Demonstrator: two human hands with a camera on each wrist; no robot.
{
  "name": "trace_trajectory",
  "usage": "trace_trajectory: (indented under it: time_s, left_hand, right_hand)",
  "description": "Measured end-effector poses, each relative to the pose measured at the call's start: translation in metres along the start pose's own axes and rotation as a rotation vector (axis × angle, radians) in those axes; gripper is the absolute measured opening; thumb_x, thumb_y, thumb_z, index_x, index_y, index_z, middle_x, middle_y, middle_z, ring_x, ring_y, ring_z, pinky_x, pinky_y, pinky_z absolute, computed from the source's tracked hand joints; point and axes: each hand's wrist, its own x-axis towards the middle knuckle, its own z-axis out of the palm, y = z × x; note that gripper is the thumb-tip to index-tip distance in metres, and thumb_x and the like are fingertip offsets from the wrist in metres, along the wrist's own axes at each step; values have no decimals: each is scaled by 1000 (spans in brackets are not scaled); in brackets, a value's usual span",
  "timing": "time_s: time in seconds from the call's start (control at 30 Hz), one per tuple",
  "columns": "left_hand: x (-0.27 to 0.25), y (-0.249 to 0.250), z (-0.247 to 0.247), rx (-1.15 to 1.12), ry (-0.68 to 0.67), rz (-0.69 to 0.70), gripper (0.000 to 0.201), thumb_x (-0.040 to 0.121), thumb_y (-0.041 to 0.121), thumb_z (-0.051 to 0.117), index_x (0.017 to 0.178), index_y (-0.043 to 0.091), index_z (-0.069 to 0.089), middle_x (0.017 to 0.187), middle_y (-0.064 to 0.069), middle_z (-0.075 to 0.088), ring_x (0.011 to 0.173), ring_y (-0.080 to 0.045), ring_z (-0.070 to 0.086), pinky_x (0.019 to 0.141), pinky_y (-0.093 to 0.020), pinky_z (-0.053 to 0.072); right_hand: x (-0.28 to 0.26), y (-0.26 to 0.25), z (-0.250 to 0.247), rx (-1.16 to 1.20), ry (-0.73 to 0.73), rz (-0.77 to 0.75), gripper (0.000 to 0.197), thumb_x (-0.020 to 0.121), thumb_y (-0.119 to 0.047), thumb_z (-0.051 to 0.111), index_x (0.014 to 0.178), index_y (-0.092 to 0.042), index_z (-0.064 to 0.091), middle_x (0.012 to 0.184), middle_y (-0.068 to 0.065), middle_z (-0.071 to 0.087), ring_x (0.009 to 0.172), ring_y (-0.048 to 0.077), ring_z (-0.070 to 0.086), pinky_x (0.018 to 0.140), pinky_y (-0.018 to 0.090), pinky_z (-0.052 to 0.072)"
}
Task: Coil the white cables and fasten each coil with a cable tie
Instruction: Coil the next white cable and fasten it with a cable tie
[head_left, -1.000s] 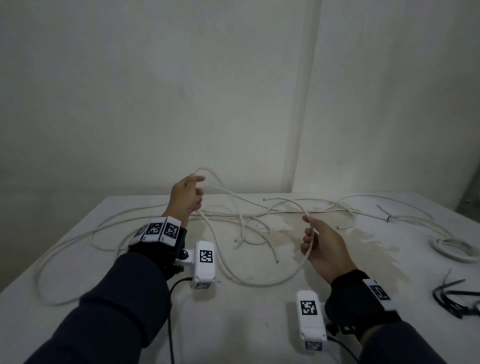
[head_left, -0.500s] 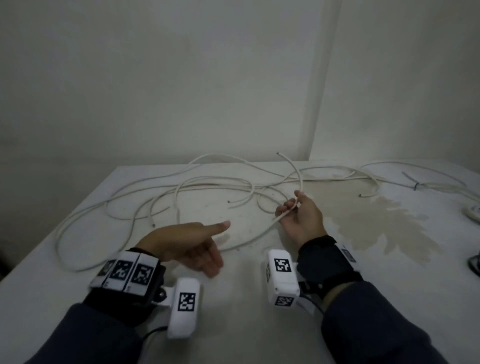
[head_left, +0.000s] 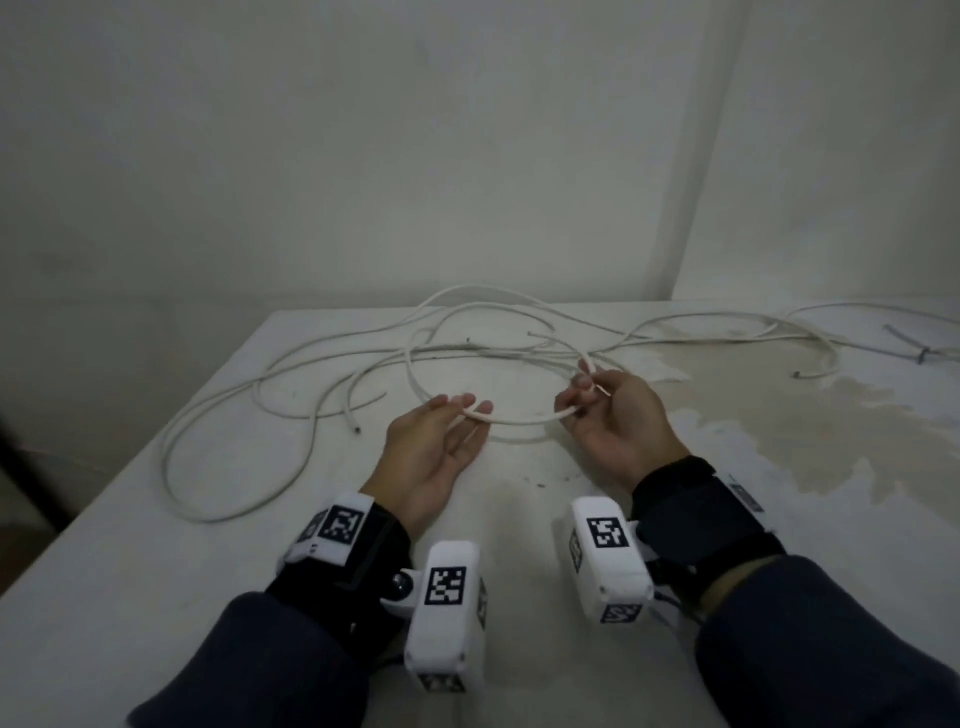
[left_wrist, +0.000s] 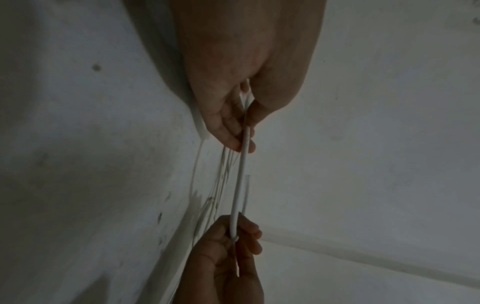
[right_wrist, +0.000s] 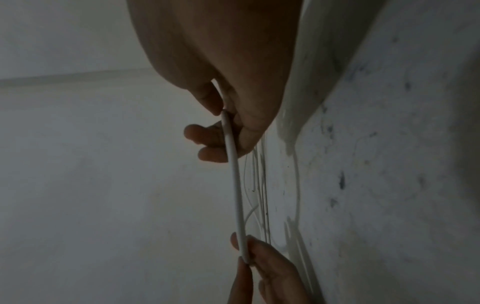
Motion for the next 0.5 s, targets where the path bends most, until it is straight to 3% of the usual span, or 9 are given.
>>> trace_trajectory:
  time_s: [0.13,0.27,0.43,0.5]
  left_hand:
    - [7,1,-4,-145,24,71,43,93,-9,48,128,12,33,106,-17,59,88,-23,63,71,-35,53]
    - [10,2,-3,-160,-22,85,27,96,-3,45,121,6,52,92,-9,52,69,-17,52,64,-31,55]
    - [13,2,0,-142,-16,122,30,101,0,34,125,10,50,70,-6,43,48,-9,37,42,-17,38]
    - [14,2,-1,-111,-18,111,31,101,1,33,124,12,50,68,-5,42,43,-7,33,39,-14,31]
  right_hand:
    - [-7,0,-3,-76,-41,15,11,97,-7,42,97,-8,53,62,8,48,42,14,45,51,24,53]
    - [-10,-1,-5,-128,-44,50,10,94,-16,56,101,-10,59,69,7,48,53,15,45,56,28,56]
    - [-5,2,-9,-161,16,19,17,94,-20,59,104,-7,59,69,6,46,48,14,48,50,24,52]
    - [-3,4,-10,-185,48,12,11,96,-18,55,96,-7,58,67,5,45,46,12,46,47,21,51]
